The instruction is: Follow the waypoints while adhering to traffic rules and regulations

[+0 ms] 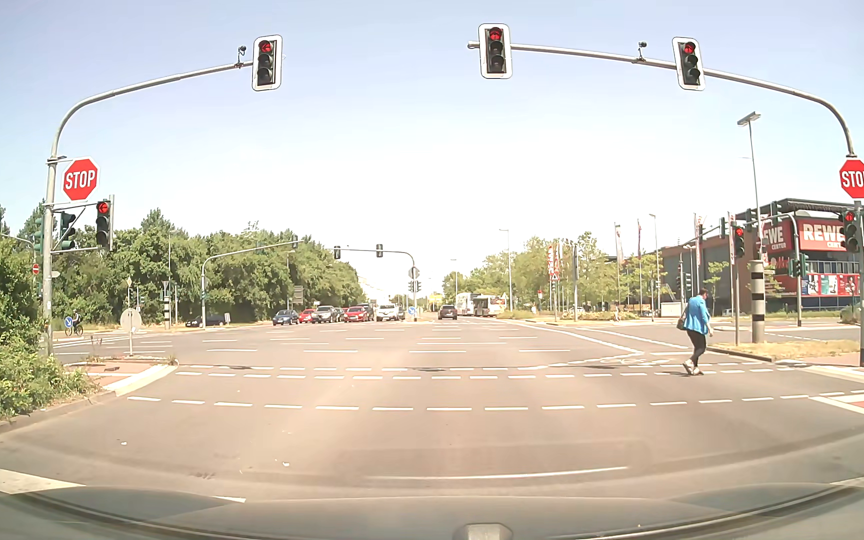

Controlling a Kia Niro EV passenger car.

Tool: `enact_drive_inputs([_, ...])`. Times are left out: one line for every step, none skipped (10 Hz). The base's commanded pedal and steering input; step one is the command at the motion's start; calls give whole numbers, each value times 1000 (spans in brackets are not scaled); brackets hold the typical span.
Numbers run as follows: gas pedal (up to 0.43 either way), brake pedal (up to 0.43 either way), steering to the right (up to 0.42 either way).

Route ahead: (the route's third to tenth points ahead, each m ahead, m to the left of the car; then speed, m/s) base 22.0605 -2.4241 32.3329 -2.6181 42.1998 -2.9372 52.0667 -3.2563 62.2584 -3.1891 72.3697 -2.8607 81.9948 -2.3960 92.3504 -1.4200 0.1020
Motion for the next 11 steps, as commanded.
enact_drive_inputs([0,268,-5])
enact_drive_inputs([0,268,-4])
enact_drive_inputs([0,274,-5])
enact_drive_inputs([0,274,-4])
enact_drive_inputs([0,274,-4])
enact_drive_inputs([0,274,-4])
enact_drive_inputs([0,280,-4])
enact_drive_inputs([0,280,-4])
enact_drive_inputs([0,280,-4])
enact_drive_inputs([0,287,-4])
enact_drive_inputs([0,287,-4])
